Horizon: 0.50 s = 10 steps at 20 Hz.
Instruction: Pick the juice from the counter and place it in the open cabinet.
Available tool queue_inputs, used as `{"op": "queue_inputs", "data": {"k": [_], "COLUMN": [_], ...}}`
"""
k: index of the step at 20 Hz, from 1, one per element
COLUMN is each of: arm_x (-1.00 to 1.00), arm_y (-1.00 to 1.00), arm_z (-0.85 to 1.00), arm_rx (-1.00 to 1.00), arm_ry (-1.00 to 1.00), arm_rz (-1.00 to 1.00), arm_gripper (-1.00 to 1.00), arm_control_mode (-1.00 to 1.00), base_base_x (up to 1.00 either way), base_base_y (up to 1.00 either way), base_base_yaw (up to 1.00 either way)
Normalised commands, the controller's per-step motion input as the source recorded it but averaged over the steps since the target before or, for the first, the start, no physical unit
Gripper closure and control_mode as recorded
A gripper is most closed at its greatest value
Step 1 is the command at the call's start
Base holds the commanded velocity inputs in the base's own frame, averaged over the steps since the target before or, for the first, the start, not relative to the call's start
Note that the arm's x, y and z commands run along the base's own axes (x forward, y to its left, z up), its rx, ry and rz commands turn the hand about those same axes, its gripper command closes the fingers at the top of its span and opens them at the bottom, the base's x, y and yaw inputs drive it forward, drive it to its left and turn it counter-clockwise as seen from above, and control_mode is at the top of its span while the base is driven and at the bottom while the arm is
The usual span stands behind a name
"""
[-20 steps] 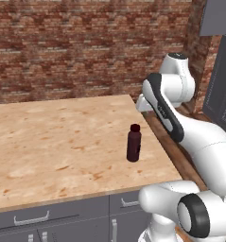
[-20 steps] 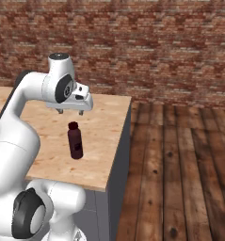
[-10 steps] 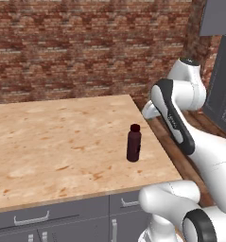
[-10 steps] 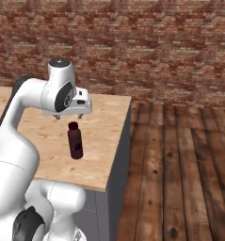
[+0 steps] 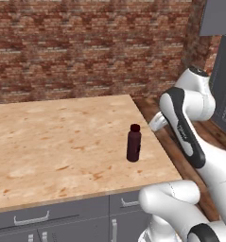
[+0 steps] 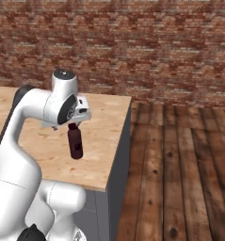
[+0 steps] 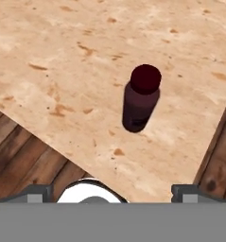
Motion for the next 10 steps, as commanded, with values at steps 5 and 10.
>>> {"op": "queue_inputs", "data": {"k": [5, 10], "arm_x": [-0.23, -0.11], "arm_y": [0.00, -0.04], "arm_z": [-0.21, -0.22], "arm_rx": [0.05, 0.09], "arm_ry": [-0.03, -0.08], "arm_rz": [0.24, 0.24], "arm_gripper": [-1.00, -1.00], "arm_control_mode": [-1.00, -1.00], "base_base_x": [0.00, 0.00], "base_base_y": [0.00, 0.00], "base_base_yaw": [0.00, 0.00]}}
